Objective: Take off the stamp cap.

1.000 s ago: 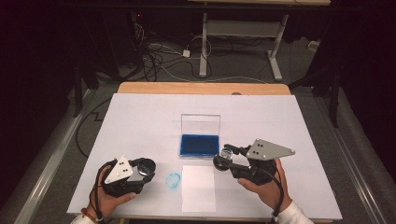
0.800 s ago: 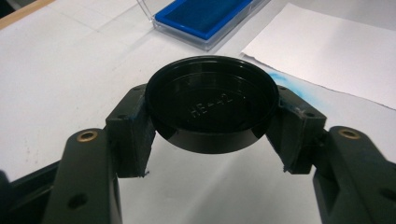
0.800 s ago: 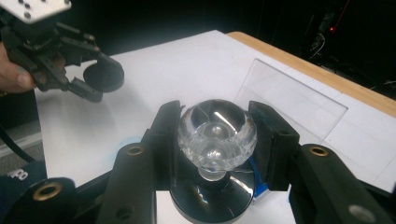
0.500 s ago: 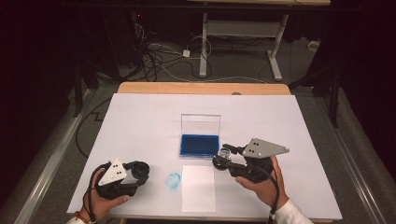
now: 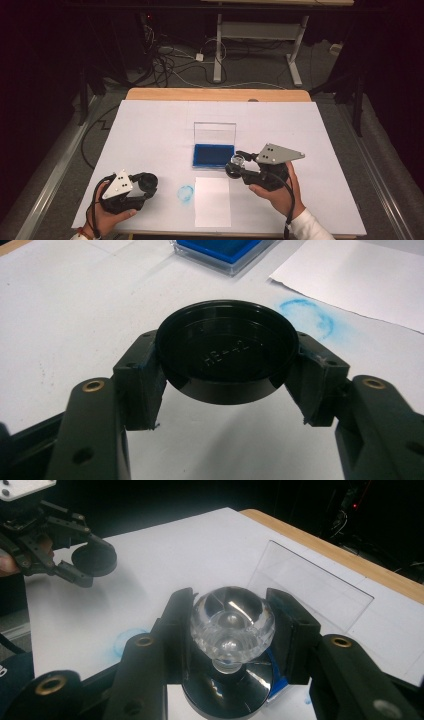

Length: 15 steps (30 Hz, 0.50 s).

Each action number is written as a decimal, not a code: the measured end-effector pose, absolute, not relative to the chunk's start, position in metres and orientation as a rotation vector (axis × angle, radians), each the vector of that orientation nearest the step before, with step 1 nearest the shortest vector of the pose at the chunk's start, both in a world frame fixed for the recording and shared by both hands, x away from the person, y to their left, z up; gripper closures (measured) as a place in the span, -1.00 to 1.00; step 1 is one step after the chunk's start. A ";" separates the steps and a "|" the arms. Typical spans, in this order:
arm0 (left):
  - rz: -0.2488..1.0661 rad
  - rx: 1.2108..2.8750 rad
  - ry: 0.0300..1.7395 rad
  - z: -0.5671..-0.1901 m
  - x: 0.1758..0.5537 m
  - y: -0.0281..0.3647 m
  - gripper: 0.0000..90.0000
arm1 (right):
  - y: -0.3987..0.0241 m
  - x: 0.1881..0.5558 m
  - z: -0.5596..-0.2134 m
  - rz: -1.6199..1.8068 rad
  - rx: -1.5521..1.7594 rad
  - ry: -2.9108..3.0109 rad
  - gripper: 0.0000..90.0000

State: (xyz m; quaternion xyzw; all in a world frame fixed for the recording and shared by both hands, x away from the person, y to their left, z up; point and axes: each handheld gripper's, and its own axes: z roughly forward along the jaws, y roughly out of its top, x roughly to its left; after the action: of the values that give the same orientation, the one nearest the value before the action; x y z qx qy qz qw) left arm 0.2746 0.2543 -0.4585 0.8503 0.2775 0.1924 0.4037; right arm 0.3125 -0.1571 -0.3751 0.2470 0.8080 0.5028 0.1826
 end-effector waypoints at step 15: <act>0.475 2.149 0.705 -0.459 0.273 0.254 -0.18 | -0.151 0.333 -0.370 1.389 0.696 2.274 0.27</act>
State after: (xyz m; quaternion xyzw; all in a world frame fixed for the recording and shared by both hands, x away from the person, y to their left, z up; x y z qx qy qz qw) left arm 0.2734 0.2540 -0.4595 0.8509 0.2792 0.1880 0.4033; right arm 0.3329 -0.1508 -0.3703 0.2480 0.8103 0.4948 0.1927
